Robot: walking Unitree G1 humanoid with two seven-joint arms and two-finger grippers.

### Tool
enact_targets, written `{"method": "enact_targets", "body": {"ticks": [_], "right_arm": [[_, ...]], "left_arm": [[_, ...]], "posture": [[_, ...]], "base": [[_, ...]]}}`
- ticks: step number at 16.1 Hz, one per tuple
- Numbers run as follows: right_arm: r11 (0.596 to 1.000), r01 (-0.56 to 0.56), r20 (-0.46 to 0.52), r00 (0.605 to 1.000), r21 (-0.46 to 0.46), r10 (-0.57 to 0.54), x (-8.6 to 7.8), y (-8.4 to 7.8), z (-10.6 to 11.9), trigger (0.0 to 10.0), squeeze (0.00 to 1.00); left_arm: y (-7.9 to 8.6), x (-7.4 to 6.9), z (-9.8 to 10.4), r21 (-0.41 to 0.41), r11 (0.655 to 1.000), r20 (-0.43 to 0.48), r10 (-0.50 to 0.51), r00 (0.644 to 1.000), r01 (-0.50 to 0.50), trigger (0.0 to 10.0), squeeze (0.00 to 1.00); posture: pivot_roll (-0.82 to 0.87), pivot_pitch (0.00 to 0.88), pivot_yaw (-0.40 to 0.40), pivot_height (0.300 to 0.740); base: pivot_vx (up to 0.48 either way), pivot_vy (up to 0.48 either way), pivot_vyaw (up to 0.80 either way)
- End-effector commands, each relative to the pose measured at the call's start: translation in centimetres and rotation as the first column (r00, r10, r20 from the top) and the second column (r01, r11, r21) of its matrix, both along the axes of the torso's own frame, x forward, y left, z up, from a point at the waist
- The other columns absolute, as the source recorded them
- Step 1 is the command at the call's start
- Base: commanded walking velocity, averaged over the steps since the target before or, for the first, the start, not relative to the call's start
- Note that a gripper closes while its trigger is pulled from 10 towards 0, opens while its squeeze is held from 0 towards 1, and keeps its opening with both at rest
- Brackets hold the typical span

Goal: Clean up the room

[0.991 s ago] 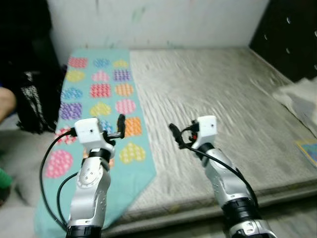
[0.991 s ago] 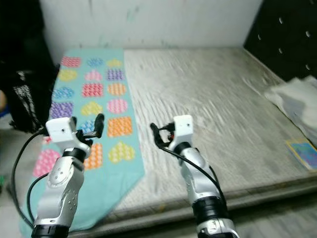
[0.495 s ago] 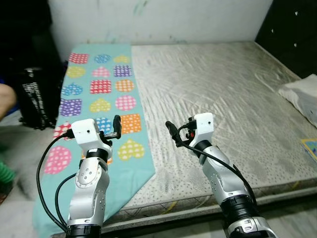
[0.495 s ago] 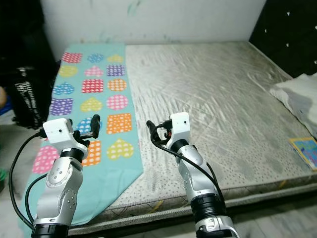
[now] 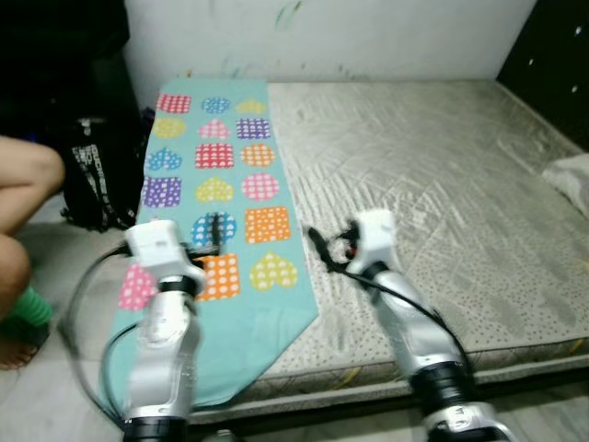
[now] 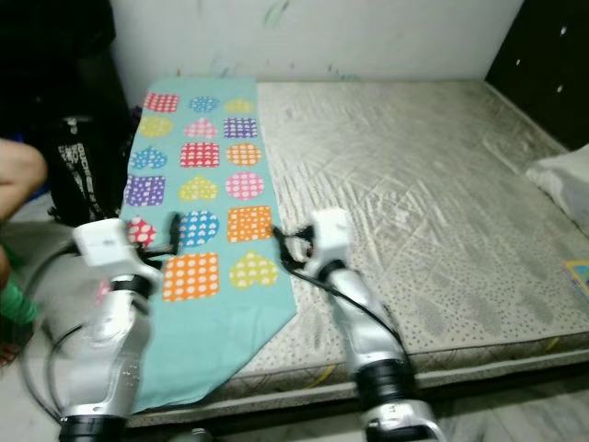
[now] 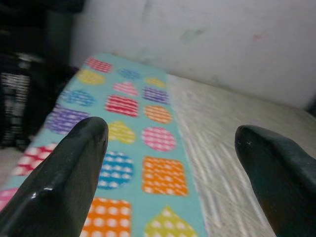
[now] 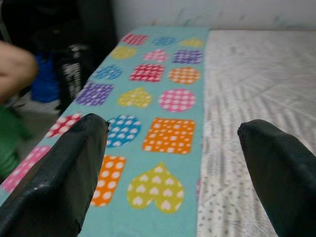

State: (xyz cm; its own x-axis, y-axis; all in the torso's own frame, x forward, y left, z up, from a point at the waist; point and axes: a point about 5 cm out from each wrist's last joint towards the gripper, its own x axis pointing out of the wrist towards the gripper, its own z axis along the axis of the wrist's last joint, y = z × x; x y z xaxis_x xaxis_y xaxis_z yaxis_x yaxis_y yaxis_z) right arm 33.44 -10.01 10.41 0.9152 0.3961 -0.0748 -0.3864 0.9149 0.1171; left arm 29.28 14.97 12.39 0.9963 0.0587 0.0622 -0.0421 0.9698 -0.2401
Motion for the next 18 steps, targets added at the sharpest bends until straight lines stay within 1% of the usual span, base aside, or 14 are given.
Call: {"method": "enact_targets", "body": {"ticks": [1, 6, 9, 11, 13, 17, 18], "right_arm": [[1.0, -0.016, 0.013, 1.0, 0.011, 0.016, 0.1, 0.7, 0.4, 10.0, 0.0], [1.0, -0.017, 0.013, 1.0, 0.009, 0.017, 0.1, 0.7, 0.4, 10.0, 0.0], [0.999, -0.032, 0.017, 0.999, 0.003, 0.032, 0.0, 0.9, 0.4, 10.0, 0.0], [1.0, -0.03, 0.017, 0.999, 0.01, 0.03, 0.0, 0.9, 0.4, 10.0, 0.0], [0.999, -0.032, 0.016, 0.999, 0.012, 0.031, 0.0, 0.9, 0.4, 10.0, 0.0], [0.999, -0.043, 0.013, 0.999, 0.012, 0.042, -0.2, 1.0, 0.2, 10.0, 0.0], [0.999, -0.046, 0.012, 0.999, 0.014, 0.046, -0.2, 1.1, 0.2, 10.0, 0.0]], "left_arm": [[0.5, 0.0, 0.2, 0.015, 1.0, 0.004, 0.007, 1.0, -0.007, 10.0, 0.0], [0.4, 0.0, 0.1, 0.014, 1.0, 0.002, 0.011, 1.0, -0.012, 10.0, 0.0], [0.6, 0.0, 0.1, 0.036, 0.999, 0.004, 0.023, 1.0, -0.023, 10.0, 0.0], [1.2, -0.2, -0.4, 0.058, 0.997, -0.017, 0.05, 0.999, -0.049, 10.0, 0.0], [1.6, -0.4, -0.7, 0.067, 0.996, -0.029, 0.055, 0.998, -0.053, 10.0, 0.0], [2.0, -0.5, -0.9, 0.081, 0.996, -0.037, 0.052, 0.998, -0.049, 10.0, 0.0], [2.1, -0.6, -0.8, 0.082, 0.995, -0.038, 0.053, 0.998, -0.05, 10.0, 0.0]], "posture": [[0.05, 0.093, -0.06, 0.74], [0.04, 0.088, -0.061, 0.74], [0.04, 0.083, -0.058, 0.74], [0.05, 0.081, -0.055, 0.74], [0.05, 0.08, -0.055, 0.74], [0.05, 0.082, -0.052, 0.74], [0.06, 0.098, -0.05, 0.74]], "base": [[0.0, 0.48, 0.0], [0.0, 0.455, 0.0], [0.0, 0.0, 0.0], [0.0, 0.0, 0.0], [0.0, 0.0, 0.0], [0.0, 0.0, 0.0], [0.0, 0.0, 0.0]]}}
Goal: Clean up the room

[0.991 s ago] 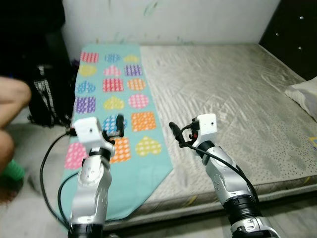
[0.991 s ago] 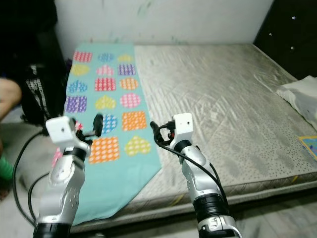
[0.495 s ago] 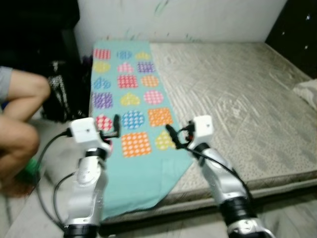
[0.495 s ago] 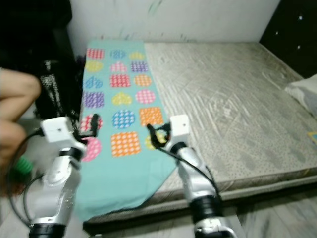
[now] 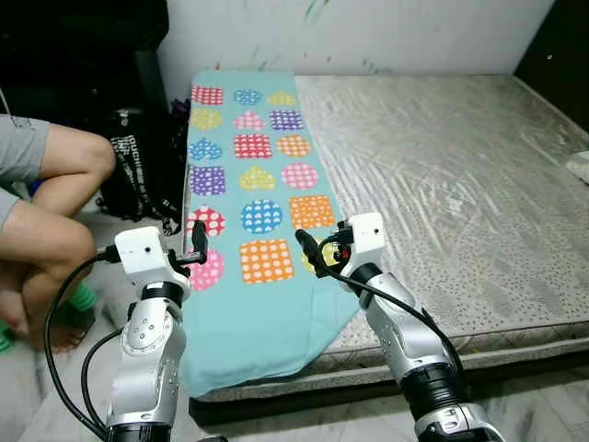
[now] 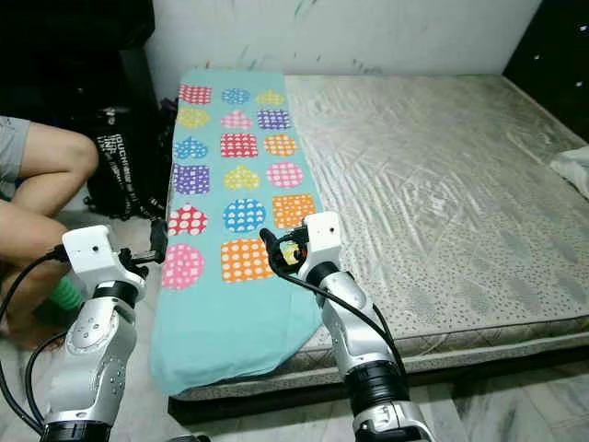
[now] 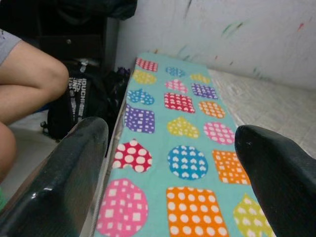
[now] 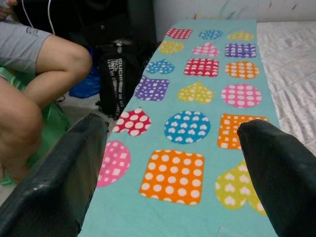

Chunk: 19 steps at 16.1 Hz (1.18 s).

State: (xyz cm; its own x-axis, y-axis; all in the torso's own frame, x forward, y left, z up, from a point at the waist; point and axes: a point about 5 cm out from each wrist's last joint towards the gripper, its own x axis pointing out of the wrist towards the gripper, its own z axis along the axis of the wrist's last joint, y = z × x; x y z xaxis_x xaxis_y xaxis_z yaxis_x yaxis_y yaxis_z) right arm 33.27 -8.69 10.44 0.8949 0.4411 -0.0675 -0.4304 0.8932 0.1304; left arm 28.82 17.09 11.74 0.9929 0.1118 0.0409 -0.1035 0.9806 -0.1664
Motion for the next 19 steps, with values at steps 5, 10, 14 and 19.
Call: {"method": "enact_targets", "body": {"ticks": [5, 10, 14, 19], "right_arm": [[1.0, 0.002, -0.003, 1.0, 0.006, -0.002, -0.3, -0.3, 0.0, 10.0, 0.0], [1.0, -0.003, -0.012, 1.0, 0.017, 0.003, -0.3, -0.1, 0.0, 10.0, 0.0], [1.0, 0.002, -0.012, 1.0, 0.029, -0.001, -0.3, -0.2, 0.1, 10.0, 0.0], [1.0, 0.011, 0.024, 1.0, 0.027, -0.012, 0.0, -0.6, 0.9, 10.0, 0.0]], "left_arm": [[0.8, -0.8, -0.7, 0.004, 1.0, -0.048, 0.006, 0.999, -0.006, 10.0, 0.0], [0.8, -0.9, -0.6, 0.012, 1.0, -0.051, -0.004, 0.999, 0.005, 10.0, 0.0], [0.8, -0.8, -0.5, 0.013, 1.0, -0.051, -0.005, 0.999, 0.006, 10.0, 0.0], [0.6, -0.1, 0.9, 0.016, 1.0, -0.001, 0.006, 1.0, -0.006, 10.0, 0.0]], "posture": [[0.06, 0.136, -0.051, 0.727], [0.06, 0.142, -0.051, 0.672], [0.06, 0.149, -0.047, 0.649], [0.05, 0.13, -0.05, 0.649]], "base": [[0.0, 0.0, 0.0], [0.0, 0.0, 0.0], [0.0, 0.0, 0.0], [0.0, 0.0, 0.0]]}}
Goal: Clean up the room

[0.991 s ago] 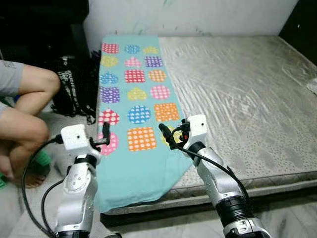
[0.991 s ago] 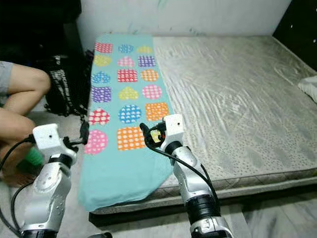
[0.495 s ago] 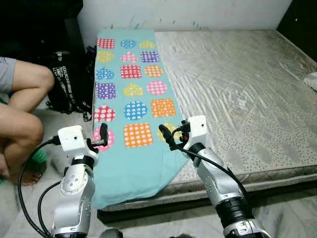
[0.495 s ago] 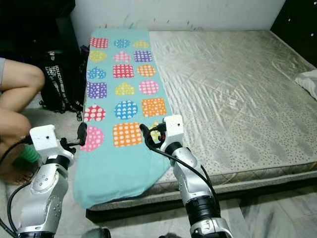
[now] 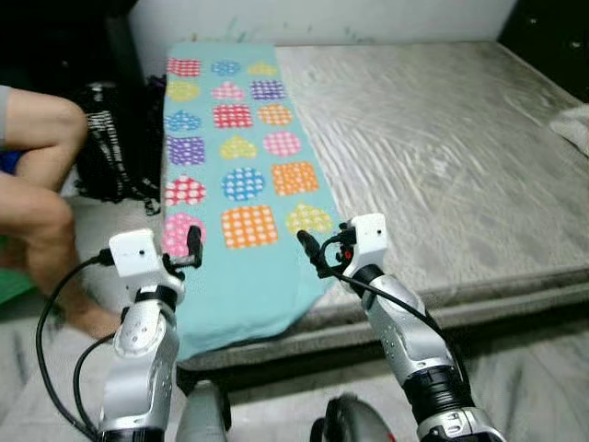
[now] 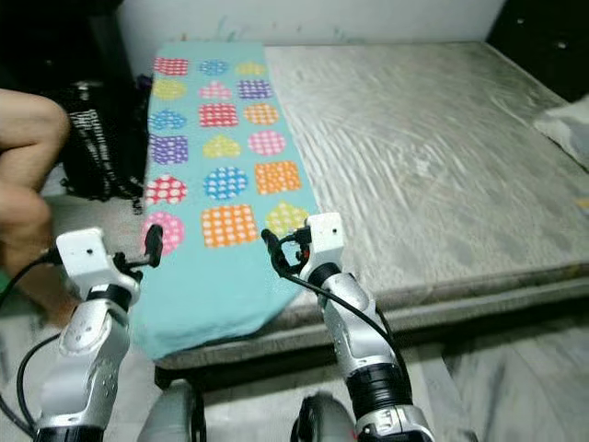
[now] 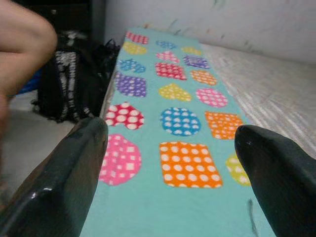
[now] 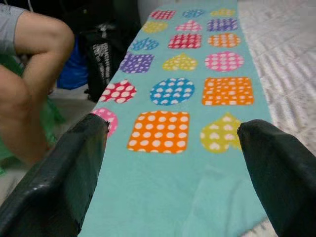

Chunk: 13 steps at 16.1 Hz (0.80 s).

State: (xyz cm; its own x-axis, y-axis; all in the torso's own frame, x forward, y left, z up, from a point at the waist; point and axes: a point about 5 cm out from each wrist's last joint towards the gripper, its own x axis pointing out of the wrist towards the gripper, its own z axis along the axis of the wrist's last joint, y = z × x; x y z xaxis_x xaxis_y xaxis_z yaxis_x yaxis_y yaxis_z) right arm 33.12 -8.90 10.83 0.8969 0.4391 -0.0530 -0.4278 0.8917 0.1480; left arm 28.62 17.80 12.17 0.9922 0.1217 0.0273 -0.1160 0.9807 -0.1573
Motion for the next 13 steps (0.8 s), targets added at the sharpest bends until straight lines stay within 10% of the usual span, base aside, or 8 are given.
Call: {"method": "enact_targets", "body": {"ticks": [1, 8, 13], "right_arm": [[1.0, 0.013, 0.032, 0.999, 0.004, -0.013, 0.4, -1.0, 0.9, 10.0, 0.0], [0.988, 0.135, 0.026, 0.991, -0.071, -0.134, 0.1, -6.4, -0.4, 10.0, 0.0], [0.989, 0.129, 0.029, 0.992, -0.078, -0.127, -0.6, -6.5, -0.5, 10.0, 0.0]], "left_arm": [[0.2, -0.1, 0.5, 0.022, 1.0, 0.01, 0.007, 1.0, -0.007, 10.0, 0.0], [5.3, -4.6, -2.9, 0.08, 0.995, -0.155, 0.076, 0.985, -0.065, 10.0, 0.0], [3.9, -3.8, -2.5, 0.065, 0.997, -0.134, 0.039, 0.99, -0.03, 10.0, 0.0]], "posture": [[0.07, 0.129, -0.063, 0.649], [0.09, 0.159, -0.069, 0.649], [0.04, 0.181, -0.071, 0.649]], "base": [[0.0, 0.0, 0.0], [0.0, 0.0, 0.0], [0.0, 0.0, 0.0]]}}
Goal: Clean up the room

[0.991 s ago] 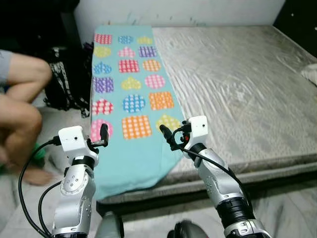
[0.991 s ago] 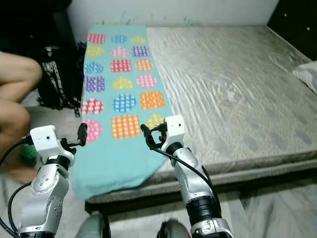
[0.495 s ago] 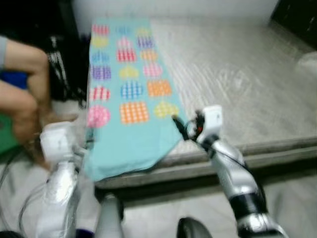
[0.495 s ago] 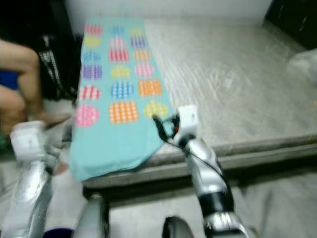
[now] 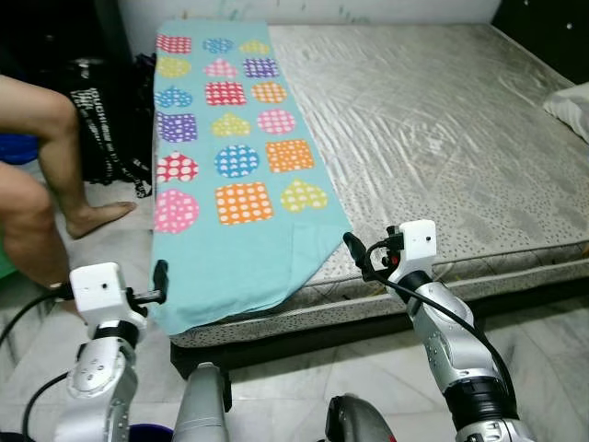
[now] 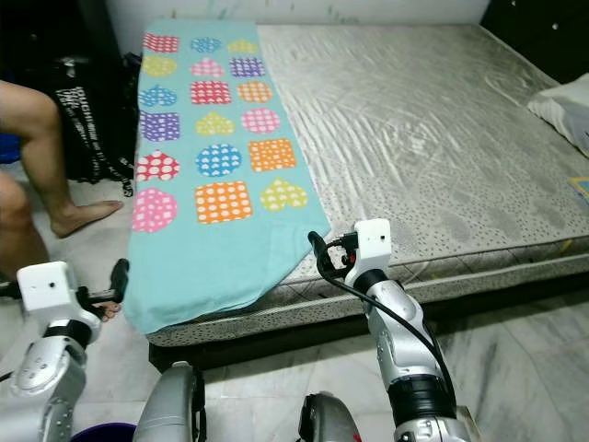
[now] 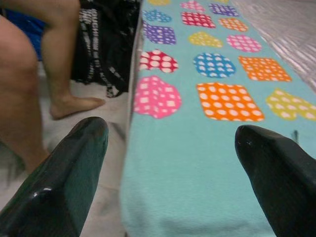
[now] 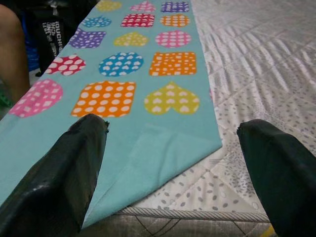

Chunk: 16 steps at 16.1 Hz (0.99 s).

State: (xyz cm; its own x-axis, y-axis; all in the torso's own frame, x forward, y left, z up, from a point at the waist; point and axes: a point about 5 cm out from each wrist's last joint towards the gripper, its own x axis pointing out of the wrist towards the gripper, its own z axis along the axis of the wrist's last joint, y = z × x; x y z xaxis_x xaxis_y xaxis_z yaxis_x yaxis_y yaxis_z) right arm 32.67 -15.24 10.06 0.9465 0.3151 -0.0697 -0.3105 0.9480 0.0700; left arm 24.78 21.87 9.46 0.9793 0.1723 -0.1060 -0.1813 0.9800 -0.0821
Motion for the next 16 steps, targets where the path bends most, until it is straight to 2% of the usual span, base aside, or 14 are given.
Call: {"method": "enact_targets", "body": {"ticks": [1, 5, 6, 9, 15, 16], "right_arm": [[1.0, 0.003, 0.008, 1.0, -0.004, -0.003, -0.3, -0.3, 0.2, 10.0, 0.0], [0.999, 0.034, 0.013, 0.999, 0.0, -0.034, -0.6, -0.8, 0.2, 10.0, 0.0], [0.999, 0.036, 0.016, 0.999, -0.002, -0.036, -0.5, -0.9, 0.3, 10.0, 0.0], [0.999, 0.05, 0.039, 0.998, 0.005, -0.05, -0.6, -0.6, 0.8, 10.0, 0.0], [0.998, 0.064, 0.035, 0.997, 0.017, -0.065, -0.7, -0.3, 0.7, 10.0, 0.0], [0.998, 0.061, 0.036, 0.997, 0.026, -0.062, -0.6, 0.2, 0.8, 10.0, 0.0]], "left_arm": [[-0.5, 0.1, 0.2, 0.005, 1.0, 0.008, -0.02, 1.0, 0.02, 10.0, 0.0], [-1.3, 1.3, 0.6, -0.002, 0.998, 0.02, -0.06, 0.998, 0.06, 10.0, 0.0], [-1.4, 1.5, 0.7, -0.004, 0.998, 0.024, -0.063, 0.998, 0.063, 10.0, 0.0], [-1.6, 1.7, 0.8, -0.005, 0.997, 0.027, -0.074, 0.997, 0.074, 10.0, 0.0], [-1.7, 2.3, 1.2, 0.002, 0.996, 0.031, -0.09, 0.995, 0.09, 10.0, 0.0], [-1.3, 2.2, 1.3, 0.008, 0.997, 0.035, -0.081, 0.996, 0.081, 10.0, 0.0]], "posture": [[0.04, 0.181, -0.071, 0.649], [0.0, 0.187, -0.053, 0.649], [-0.03, 0.186, -0.064, 0.649], [-0.06, 0.2, -0.031, 0.649], [-0.03, 0.196, -0.01, 0.649], [0.02, 0.189, -0.01, 0.649]], "base": [[0.0, 0.0, 0.0], [0.0, 0.0, 0.0], [0.0, 0.0, 0.0], [0.0, 0.0, 0.0], [0.0, 0.0, 0.0], [0.0, 0.0, 0.0]]}}
